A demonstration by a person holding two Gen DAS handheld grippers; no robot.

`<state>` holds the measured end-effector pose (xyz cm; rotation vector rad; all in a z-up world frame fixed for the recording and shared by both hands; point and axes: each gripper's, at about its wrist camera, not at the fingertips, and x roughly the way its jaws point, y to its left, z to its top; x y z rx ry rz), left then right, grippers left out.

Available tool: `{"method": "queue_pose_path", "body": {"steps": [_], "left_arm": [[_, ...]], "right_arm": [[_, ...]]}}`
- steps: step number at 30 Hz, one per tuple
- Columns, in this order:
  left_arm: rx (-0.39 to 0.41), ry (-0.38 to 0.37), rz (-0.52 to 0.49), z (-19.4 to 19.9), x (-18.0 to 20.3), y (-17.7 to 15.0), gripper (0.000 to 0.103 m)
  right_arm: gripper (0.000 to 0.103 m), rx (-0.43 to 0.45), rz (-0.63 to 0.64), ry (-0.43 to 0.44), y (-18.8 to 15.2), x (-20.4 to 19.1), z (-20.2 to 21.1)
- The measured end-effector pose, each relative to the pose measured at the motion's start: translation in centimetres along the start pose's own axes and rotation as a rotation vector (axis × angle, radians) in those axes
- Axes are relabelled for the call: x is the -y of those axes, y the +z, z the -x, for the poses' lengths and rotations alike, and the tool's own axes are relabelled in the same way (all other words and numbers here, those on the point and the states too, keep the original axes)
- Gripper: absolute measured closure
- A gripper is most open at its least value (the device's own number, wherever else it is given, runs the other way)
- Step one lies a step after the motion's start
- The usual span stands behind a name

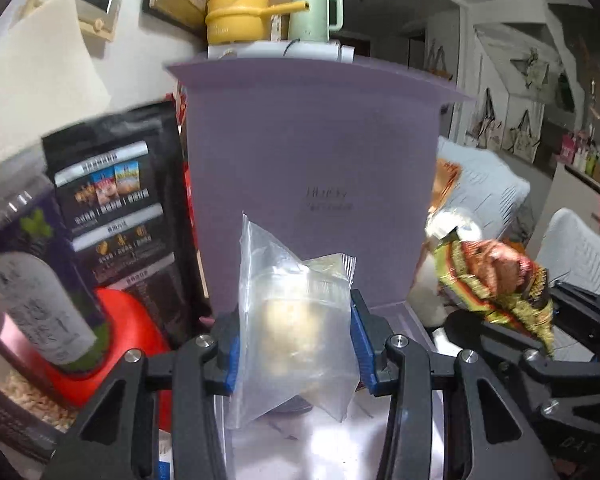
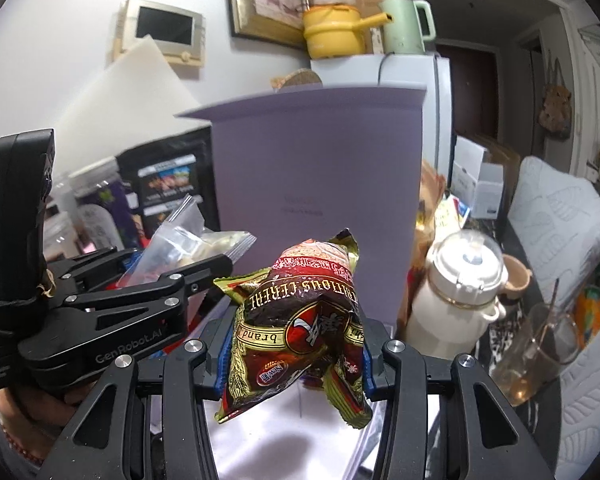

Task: Organize soft objects
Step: 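Lower the plastic bag into the box while the right gripper lowers the cereal packet beside it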

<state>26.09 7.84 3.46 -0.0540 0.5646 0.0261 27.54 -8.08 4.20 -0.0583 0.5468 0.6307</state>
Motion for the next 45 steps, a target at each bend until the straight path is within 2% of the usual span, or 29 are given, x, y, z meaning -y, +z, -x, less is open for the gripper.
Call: {"method": "queue_pose_path", "body": {"steps": [8,15,21,24,34,40,45], "left_arm": [[-0.123,0.009,-0.02,-4.1,0.2,-1.4,0.059],[-0.196,0.02,-0.036,-6.2,0.2,-2.5,0.059],[-0.248,0.032,-0.044,-8.0,0.5,-3.4,0.059],[-0.282,0.056,-0.064,-8.9,0.6,-4.0,0.059],[-0.352,0.093,-0.065,-10.8,0.6,-4.8,0.059],[-0.364,0.103,-0.068,-10.6,1.0,-5.1,0.059],[-0.405,0.125,-0.06,-12.4,1.3,-4.8,0.056]], "right_arm": [[0.057,-0.099,0.002,-0.005,-1.5,1.4,-3.1],[0.056,-0.186,-0.026,0.002,-2.6,2.2,-5.4],[0.056,-0.246,-0.007,-0.024,-3.7,1.9,-7.4],[0.056,-0.281,-0.01,-0.022,-4.3,1.9,-8.3],[0.055,-0.351,-0.012,-0.052,-5.9,2.1,-10.5],[0.054,-0.381,-0.044,-0.05,-6.1,2.7,-10.8],[0.051,-0.384,-0.04,-0.041,-5.6,2.9,-11.5]]}}
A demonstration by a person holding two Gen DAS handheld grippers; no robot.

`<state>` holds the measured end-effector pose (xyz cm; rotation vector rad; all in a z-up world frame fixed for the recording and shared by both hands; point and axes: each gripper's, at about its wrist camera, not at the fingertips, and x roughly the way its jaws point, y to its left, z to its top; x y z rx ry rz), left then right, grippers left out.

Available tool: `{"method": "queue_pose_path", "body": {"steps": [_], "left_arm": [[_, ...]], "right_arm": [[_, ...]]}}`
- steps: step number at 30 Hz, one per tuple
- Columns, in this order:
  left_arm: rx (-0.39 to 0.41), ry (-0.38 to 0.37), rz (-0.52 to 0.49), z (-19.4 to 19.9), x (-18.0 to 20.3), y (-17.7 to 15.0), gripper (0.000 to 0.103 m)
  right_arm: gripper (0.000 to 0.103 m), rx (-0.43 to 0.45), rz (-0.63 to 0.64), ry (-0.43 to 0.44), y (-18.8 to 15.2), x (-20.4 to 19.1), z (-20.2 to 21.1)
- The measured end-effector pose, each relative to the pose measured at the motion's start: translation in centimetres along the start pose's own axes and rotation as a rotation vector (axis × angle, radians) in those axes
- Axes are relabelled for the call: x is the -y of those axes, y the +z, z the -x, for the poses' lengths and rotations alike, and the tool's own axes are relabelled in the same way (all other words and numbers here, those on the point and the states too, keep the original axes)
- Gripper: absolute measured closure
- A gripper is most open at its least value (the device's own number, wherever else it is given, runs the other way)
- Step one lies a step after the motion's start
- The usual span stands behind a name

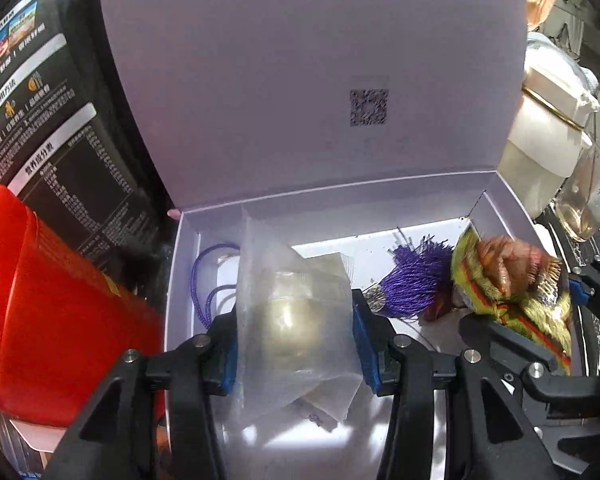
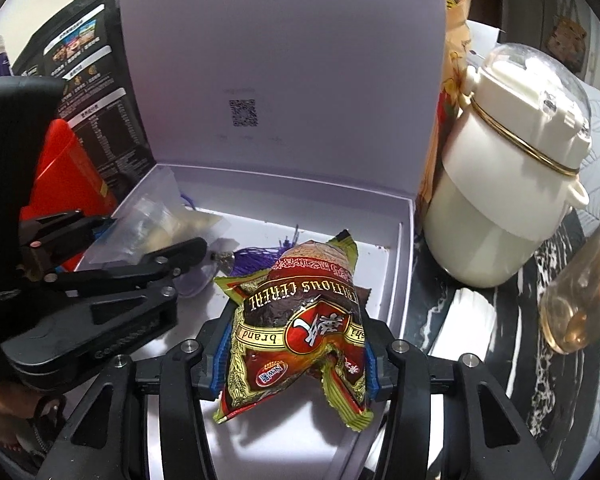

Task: Organize soft objects
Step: 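Lower the plastic bag into the box while the right gripper lowers the cereal packet beside it, then open the left gripper on the bag while the right gripper releases the cereal packet, then withdraw both grippers up out of the gift box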

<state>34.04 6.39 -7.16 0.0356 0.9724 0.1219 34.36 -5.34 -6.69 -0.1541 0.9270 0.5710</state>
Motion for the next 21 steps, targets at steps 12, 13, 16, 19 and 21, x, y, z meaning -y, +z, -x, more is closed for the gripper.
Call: {"method": "queue_pose_path", "body": {"steps": [12,13,16,19,21], "left_arm": [[-0.06,-0.001,0.002,-0.5,1.5,1.3,0.051],[-0.059,-0.001,0.002,-0.4,1.6,1.4,0.044],[-0.037,0.001,-0.001,0.4,2.2,1.6,0.017],[-0.015,-0.003,-0.004,1.7,2.7,1.7,0.014],[-0.001,0.01,-0.006,2.7,2.9,1.9,0.014]], "right_arm": [[0.036,0.035,0.0,-0.051,0.4,0.2,1.6],[0.035,0.038,0.001,-0.048,0.3,0.2,2.0],[0.035,0.041,0.007,-0.073,0.3,0.0,2.9],[0.032,0.057,0.002,-0.102,0.1,0.2,4.1],[0.029,0.074,-0.001,-0.118,-0.1,0.4,5.2]]}}
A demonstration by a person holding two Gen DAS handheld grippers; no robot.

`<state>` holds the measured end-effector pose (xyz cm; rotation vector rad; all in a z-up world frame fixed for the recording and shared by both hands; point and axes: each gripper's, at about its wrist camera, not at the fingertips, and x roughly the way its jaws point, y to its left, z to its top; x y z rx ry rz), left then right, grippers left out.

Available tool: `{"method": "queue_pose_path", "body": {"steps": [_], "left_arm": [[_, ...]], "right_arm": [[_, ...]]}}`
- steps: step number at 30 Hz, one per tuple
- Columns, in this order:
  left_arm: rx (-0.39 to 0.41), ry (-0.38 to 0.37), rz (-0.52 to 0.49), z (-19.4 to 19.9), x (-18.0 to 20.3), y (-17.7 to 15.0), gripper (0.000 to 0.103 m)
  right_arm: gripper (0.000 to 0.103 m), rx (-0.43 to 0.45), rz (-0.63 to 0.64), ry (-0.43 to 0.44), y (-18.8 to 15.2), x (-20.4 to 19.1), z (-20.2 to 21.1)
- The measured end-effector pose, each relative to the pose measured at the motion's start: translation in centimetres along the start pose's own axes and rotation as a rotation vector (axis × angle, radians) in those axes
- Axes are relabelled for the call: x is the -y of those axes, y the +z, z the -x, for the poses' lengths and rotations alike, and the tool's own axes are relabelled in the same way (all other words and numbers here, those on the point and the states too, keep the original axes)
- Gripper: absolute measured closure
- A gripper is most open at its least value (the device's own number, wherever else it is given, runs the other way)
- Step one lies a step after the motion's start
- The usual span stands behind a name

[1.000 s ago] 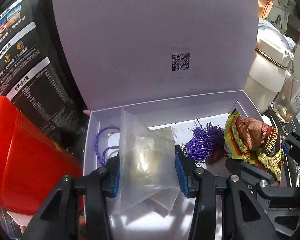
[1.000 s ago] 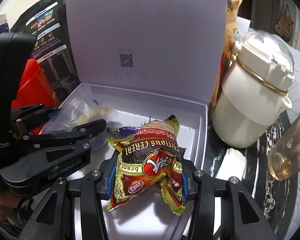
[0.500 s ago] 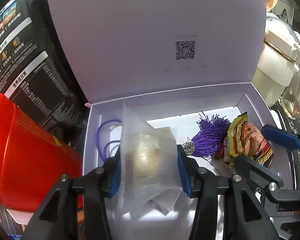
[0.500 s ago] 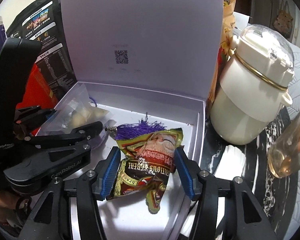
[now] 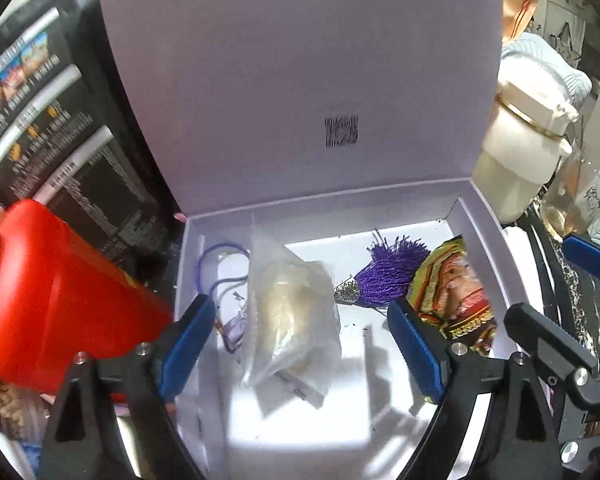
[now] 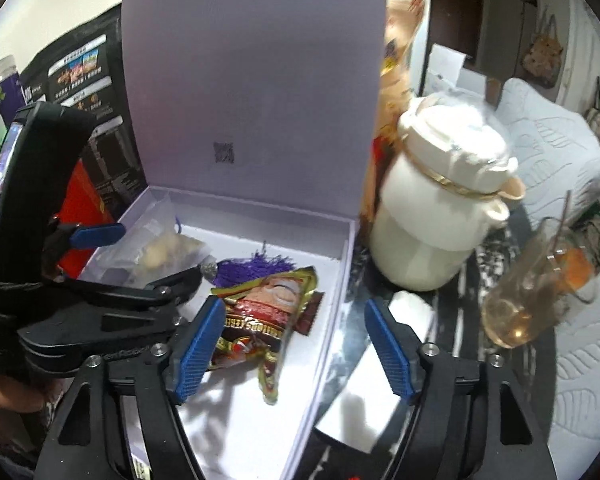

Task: Organize soft objects
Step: 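Withdraw both grippers up out of the gift box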

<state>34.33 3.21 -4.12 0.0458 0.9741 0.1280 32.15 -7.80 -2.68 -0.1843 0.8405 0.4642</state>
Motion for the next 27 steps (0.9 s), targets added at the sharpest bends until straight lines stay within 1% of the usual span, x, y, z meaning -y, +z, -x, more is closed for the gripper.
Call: {"method": "queue_pose_path", "body": {"steps": [3,4,8,9,10,14,18,23,27], "left_arm": [[0.023,0.001,0.011,1.7,-0.2,0.0,0.014],[0.028,0.001,0.014,2.1,0.3,0.0,0.014],[0.066,0.001,0.019,4.6,-0.2,0.2,0.014],[0.076,-0.007,0.017,5.4,-0.1,0.3,0.014],[0.084,-0.016,0.018,5.8,-1.0,0.1,0.014],[0.133,-0.029,0.018,8.3,-1.1,0.5,0.014],[0.189,-0.029,0.015,11.6,-1.1,0.7,0.014],[0.246,-0.031,0.021,15.1,-1.3,0.0,0.014],[0.295,-0.039,0.017,18.2,-1.2,-1.2,0.014]], "right_arm": [[0.029,0.022,0.001,-0.003,0.1,-0.4,0.8],[0.029,0.025,-0.002,-0.004,0.2,-0.3,1.2],[0.029,0.043,-0.02,-0.005,0.7,0.2,3.4],[0.029,0.054,-0.023,-0.007,0.7,0.4,4.0],[0.029,0.067,-0.026,-0.01,0.9,0.5,4.7],[0.029,0.102,-0.038,-0.014,1.5,0.9,7.3],[0.029,0.149,-0.04,-0.024,1.9,1.2,10.1],[0.029,0.211,-0.034,-0.036,1.9,1.0,13.5],[0.029,0.291,-0.012,-0.054,1.2,0.1,16.9]]}}
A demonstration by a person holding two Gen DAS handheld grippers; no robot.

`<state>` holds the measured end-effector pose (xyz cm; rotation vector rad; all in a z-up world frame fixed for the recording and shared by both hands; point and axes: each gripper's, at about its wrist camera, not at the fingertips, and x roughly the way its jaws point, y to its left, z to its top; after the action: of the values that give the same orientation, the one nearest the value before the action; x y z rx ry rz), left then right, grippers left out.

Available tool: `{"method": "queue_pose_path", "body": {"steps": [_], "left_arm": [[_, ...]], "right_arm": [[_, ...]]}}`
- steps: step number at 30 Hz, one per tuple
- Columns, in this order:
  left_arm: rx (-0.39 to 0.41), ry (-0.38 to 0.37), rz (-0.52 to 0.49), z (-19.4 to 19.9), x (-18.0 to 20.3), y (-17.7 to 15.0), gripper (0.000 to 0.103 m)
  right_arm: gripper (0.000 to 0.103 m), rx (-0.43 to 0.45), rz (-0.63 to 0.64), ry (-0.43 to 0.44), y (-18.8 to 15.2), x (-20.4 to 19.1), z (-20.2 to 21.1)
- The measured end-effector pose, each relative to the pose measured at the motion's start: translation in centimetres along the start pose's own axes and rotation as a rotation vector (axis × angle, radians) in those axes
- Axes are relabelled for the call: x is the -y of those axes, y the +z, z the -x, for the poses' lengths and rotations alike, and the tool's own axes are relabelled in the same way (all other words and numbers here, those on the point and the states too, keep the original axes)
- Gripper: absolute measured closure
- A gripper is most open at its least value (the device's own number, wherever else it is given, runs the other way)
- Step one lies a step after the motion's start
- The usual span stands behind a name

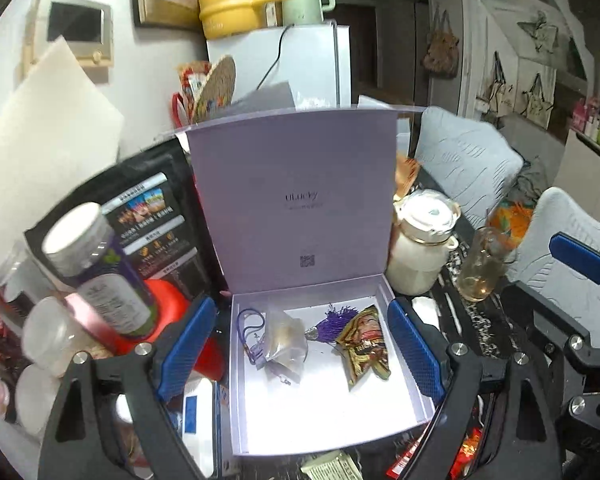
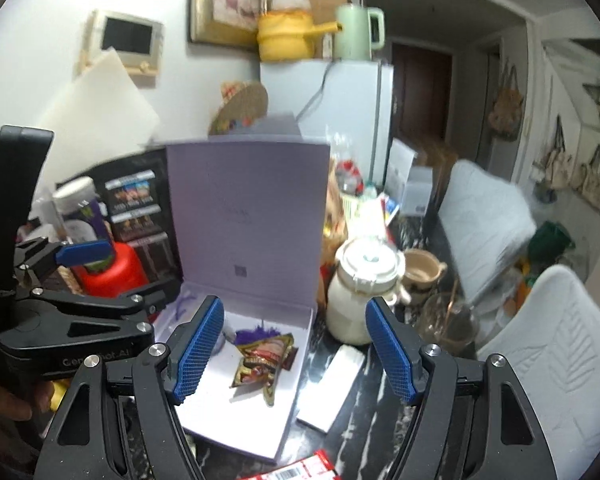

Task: Organize soft objects
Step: 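Withdraw both grippers up out of the gift box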

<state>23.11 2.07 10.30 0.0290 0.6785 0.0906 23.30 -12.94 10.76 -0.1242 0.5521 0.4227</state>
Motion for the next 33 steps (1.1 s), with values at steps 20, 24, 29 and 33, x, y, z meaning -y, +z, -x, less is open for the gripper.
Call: {"method": "queue_pose_path", "body": {"steps": [20,24,29,33], "left_arm": [[0.178,-0.037,-0.043,14.0,-0.5,-4.7,0.002],[0.187,-0.044,-0.054,15.5,-0.6,-6.1,0.002],[0.181,-0.054,-0.061,16.8,-0.7,-8.1,0.002],[0.164,-0.064,-0.068,17.2,-0.6,-9.9,0.002]], "right_arm": [[0.013,0.175,0.023,-0.015,-2.2,-4.4,14.2],[0.013,0.189,0.015,-0.026,-3.5,-5.2,16.2],[0.013,0.188,-0.011,-0.03,-5.5,-5.9,18.0],[0.013,0.178,-0.02,-0.048,-7.3,-6.4,18.8]]}}
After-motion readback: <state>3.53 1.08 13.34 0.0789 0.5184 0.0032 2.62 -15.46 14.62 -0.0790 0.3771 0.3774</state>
